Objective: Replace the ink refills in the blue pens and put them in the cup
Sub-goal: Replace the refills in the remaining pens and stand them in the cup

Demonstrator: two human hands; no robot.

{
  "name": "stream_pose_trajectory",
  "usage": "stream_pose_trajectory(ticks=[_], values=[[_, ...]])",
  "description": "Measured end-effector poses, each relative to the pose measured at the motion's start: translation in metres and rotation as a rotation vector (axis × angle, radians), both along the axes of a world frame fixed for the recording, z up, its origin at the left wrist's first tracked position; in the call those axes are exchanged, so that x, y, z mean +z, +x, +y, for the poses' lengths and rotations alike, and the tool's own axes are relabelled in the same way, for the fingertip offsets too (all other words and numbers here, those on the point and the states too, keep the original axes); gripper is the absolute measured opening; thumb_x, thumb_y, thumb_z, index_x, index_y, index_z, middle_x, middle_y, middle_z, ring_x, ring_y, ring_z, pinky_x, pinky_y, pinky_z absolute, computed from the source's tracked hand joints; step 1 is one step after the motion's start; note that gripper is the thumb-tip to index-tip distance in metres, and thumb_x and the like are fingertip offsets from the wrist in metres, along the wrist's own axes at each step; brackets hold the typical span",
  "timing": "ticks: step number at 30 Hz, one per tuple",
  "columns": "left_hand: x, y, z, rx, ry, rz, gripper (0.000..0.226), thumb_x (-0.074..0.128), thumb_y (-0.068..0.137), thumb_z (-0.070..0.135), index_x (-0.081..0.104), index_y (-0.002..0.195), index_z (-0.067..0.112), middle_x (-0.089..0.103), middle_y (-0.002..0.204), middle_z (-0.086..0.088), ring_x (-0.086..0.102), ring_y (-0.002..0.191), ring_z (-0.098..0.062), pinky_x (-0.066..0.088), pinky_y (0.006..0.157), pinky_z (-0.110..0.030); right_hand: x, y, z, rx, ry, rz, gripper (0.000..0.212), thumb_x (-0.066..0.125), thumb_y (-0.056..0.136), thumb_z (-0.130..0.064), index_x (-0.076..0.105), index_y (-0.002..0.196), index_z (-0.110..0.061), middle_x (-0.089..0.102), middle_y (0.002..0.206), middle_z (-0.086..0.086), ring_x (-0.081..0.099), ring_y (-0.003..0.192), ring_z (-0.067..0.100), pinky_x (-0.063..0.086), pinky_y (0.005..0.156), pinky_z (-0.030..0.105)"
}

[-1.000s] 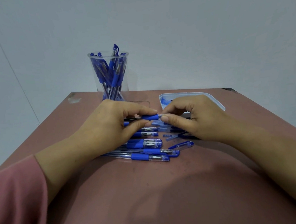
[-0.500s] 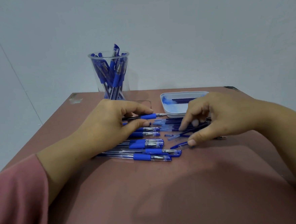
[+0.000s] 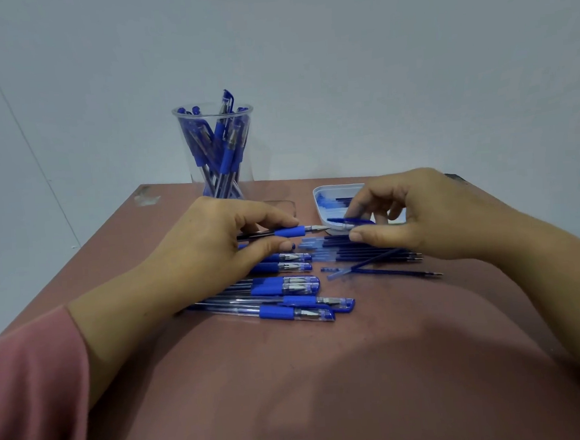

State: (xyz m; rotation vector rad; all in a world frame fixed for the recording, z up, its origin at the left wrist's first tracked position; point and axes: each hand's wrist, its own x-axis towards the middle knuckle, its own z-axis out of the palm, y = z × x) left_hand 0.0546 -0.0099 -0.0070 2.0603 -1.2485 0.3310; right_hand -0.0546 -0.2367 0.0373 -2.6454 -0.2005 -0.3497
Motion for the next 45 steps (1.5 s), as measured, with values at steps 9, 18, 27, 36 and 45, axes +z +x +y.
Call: stream_pose_trajectory(ticks=[9, 18, 27, 36, 45], values=[[-0.001, -0.003, -0.001, -0.02, -0.04, -0.012, 0.027, 0.064, 0.073, 0.048, 0.068, 0.1, 0.047, 0.063, 0.08, 0.038, 0.064, 0.082, 0.006, 0.046, 0.074, -0.006, -0.02, 0.012, 0.008, 0.08, 0.026, -0.107, 0.009, 0.07, 0.078, -0.043, 0.065, 0.081, -0.049, 0.07, 0.083, -0.009, 0.064, 0.081, 0.007, 0.051, 0.078, 0.029], [-0.002, -0.007, -0.002, -0.017, -0.076, -0.084, 0.028, 0.068, 0.079, 0.036, 0.074, 0.104, 0.026, 0.066, 0.086, 0.025, 0.063, 0.08, 0.008, 0.047, 0.072, -0.008, -0.035, 0.016, 0.018, 0.099, 0.155, -0.259, 0.024, 0.075, 0.081, -0.023, 0.064, 0.085, -0.045, 0.07, 0.086, -0.018, 0.064, 0.082, -0.001, 0.044, 0.073, 0.007], [-0.002, -0.002, 0.0, 0.021, -0.034, -0.047, 0.025, 0.071, 0.078, 0.034, 0.074, 0.103, 0.032, 0.064, 0.08, 0.029, 0.062, 0.079, 0.007, 0.044, 0.069, -0.005, -0.041, 0.024, 0.02, 0.117, 0.126, -0.227, 0.018, 0.072, 0.085, -0.026, 0.066, 0.091, -0.041, 0.067, 0.087, -0.022, 0.063, 0.086, -0.002, 0.048, 0.077, 0.012], [-0.001, -0.014, 0.016, 0.201, 0.23, -0.068, 0.083, 0.032, 0.074, 0.082, 0.034, 0.145, 0.039, 0.045, 0.142, 0.02, 0.044, 0.126, 0.001, 0.038, 0.102, -0.02, -0.03, 0.023, -0.012, -0.014, 0.076, -0.267, 0.015, 0.064, 0.089, -0.028, 0.059, 0.096, -0.04, 0.062, 0.095, -0.021, 0.057, 0.094, -0.003, 0.04, 0.081, 0.007], [-0.016, -0.031, 0.037, 0.272, 0.724, 0.08, 0.123, -0.002, 0.051, 0.098, -0.021, 0.15, 0.028, -0.023, 0.156, 0.016, -0.023, 0.141, -0.001, -0.008, 0.119, -0.032, -0.022, 0.022, -0.01, -0.058, 0.284, -0.304, 0.01, 0.064, 0.091, -0.021, 0.064, 0.099, -0.026, 0.064, 0.092, -0.013, 0.06, 0.081, -0.002, 0.043, 0.074, 0.007]])
